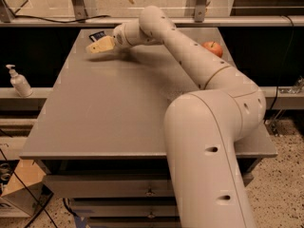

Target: Pick rxbar blueberry

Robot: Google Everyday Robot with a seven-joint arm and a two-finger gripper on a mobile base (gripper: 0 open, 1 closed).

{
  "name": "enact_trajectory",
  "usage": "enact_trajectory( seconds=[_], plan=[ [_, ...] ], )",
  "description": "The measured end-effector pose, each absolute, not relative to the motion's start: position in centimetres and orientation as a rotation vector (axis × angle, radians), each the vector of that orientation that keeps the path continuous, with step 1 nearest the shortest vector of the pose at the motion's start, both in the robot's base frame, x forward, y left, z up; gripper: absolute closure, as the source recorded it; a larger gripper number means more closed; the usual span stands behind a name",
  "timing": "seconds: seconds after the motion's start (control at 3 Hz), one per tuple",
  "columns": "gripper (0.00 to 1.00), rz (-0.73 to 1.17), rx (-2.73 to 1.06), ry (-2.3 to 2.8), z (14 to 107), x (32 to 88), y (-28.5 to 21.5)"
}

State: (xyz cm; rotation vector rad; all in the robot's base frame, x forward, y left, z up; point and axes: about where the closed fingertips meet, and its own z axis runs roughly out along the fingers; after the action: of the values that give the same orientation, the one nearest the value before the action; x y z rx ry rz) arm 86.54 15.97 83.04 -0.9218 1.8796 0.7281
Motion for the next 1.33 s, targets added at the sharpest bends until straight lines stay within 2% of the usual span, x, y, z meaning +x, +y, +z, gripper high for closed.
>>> enact_trajectory(
  seconds=[0.33, 0.67, 1.33],
  plan=[
    [0.0, 0.728, -0.922, 1.88, 83.04, 86.54, 15.97],
    [0.18, 0.711, -0.908, 1.889, 82.71, 86.65, 15.8],
    [0.64, 0.711, -0.908, 1.889, 82.86, 86.65, 15.8]
  ],
)
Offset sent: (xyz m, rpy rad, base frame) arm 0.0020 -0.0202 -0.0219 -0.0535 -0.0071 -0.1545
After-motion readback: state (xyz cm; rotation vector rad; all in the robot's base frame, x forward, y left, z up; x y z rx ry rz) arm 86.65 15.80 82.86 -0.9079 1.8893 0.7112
